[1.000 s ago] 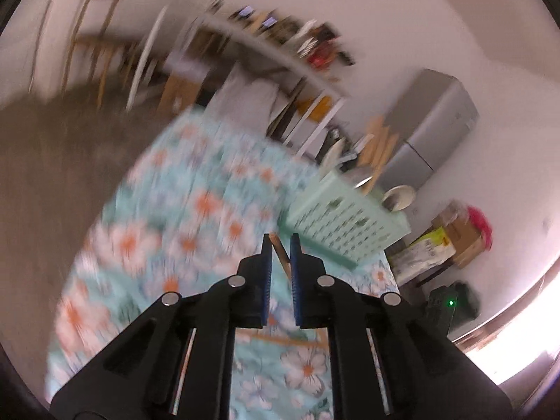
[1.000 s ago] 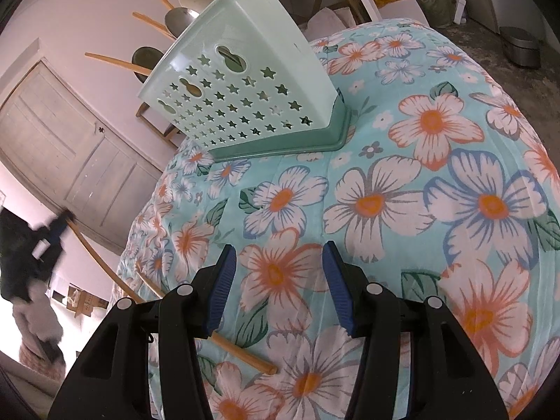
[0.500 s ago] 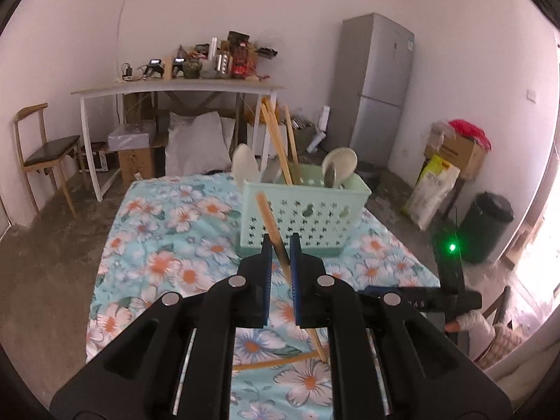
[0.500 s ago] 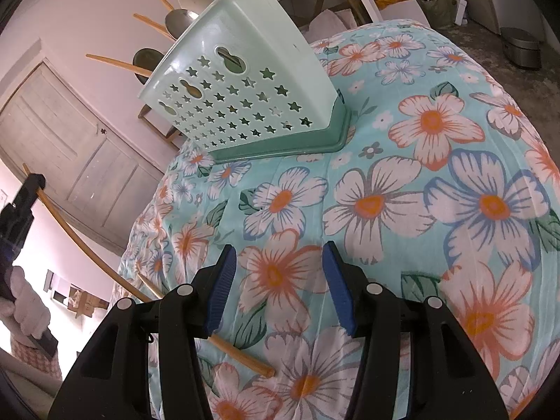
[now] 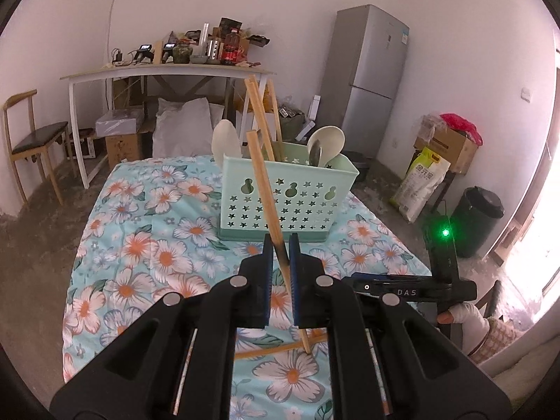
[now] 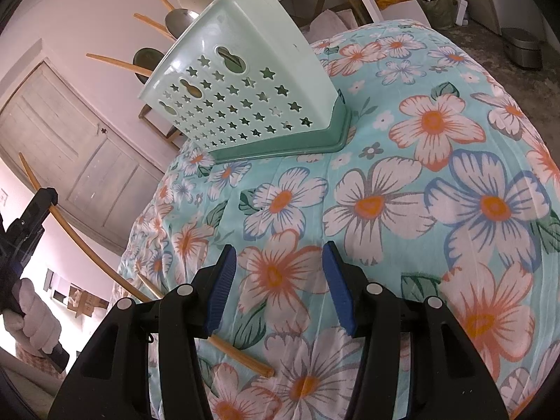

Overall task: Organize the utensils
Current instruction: 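Carry the chopstick toward the holder with the left gripper while the right grasps the last chopstick, then lower the chopstick into the holder and open the left gripper while the right lifts its chopstick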

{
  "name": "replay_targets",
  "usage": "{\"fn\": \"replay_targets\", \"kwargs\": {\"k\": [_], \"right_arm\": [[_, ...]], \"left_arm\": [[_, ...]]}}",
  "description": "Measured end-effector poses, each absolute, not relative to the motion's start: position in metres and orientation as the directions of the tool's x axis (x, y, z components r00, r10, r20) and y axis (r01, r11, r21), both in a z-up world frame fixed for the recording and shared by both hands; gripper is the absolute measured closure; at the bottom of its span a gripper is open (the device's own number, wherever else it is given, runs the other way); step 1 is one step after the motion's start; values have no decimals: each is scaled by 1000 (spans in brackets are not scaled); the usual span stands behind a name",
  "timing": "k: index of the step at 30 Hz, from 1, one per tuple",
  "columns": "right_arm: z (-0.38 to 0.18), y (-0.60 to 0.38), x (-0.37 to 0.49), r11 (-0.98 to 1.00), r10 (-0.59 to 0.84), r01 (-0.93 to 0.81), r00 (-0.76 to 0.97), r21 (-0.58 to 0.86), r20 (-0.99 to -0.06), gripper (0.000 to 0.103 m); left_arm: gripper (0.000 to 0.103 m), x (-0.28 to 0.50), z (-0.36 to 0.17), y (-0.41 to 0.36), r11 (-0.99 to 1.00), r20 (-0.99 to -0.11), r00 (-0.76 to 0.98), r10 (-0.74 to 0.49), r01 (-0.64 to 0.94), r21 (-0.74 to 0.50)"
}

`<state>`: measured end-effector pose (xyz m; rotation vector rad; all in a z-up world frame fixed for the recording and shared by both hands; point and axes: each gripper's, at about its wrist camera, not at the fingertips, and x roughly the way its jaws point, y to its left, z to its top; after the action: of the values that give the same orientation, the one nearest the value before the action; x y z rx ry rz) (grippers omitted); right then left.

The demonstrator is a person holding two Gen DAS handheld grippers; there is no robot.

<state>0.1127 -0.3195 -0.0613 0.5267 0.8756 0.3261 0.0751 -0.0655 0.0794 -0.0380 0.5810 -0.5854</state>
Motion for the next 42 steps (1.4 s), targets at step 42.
{"fn": "replay_targets", "kwargs": {"k": [42], "right_arm": [[-14, -97, 81, 764, 299, -625, 562, -159, -771, 45]], "left_arm": [[98, 40, 75, 126, 840, -302, 865, -400, 215, -498]]}}
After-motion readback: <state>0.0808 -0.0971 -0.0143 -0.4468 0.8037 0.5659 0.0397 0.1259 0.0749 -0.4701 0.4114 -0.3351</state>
